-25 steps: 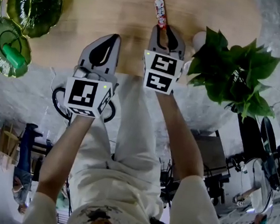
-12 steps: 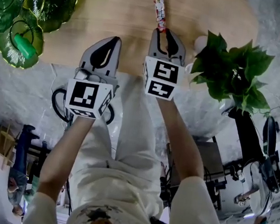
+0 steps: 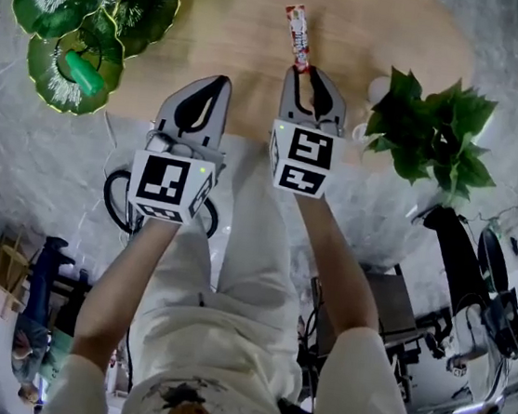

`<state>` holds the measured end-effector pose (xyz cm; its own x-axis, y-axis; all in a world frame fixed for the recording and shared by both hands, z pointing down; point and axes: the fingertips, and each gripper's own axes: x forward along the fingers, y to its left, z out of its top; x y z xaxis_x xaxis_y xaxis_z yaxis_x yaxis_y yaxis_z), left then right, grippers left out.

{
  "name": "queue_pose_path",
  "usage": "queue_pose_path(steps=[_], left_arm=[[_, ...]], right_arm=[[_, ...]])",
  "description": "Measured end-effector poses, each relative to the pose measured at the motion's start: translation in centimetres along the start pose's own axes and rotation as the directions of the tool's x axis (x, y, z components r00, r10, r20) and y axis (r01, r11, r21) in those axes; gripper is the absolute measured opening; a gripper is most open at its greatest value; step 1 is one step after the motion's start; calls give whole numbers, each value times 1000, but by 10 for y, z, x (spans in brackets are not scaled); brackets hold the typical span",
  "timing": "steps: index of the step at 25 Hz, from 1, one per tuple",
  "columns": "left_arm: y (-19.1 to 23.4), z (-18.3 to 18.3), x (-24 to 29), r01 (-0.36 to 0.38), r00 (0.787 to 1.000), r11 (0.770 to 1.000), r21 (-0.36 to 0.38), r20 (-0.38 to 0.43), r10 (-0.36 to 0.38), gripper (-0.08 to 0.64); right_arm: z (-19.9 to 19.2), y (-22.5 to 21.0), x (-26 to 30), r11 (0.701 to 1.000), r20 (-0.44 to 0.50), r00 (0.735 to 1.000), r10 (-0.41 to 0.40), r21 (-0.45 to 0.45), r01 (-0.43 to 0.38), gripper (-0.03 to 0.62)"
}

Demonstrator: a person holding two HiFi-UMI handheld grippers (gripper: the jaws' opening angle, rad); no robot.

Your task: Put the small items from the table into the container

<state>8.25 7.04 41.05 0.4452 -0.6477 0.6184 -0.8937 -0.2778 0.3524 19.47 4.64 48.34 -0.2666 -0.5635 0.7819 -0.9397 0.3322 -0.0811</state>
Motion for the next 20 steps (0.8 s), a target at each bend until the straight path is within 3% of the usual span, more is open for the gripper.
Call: queue_pose_path(steps=[20], left_arm=[[41,34,-75,-27,998,1000,-6,53,27,0]], right_arm=[[62,94,-44,991,48,993,105,-83,-100,110]])
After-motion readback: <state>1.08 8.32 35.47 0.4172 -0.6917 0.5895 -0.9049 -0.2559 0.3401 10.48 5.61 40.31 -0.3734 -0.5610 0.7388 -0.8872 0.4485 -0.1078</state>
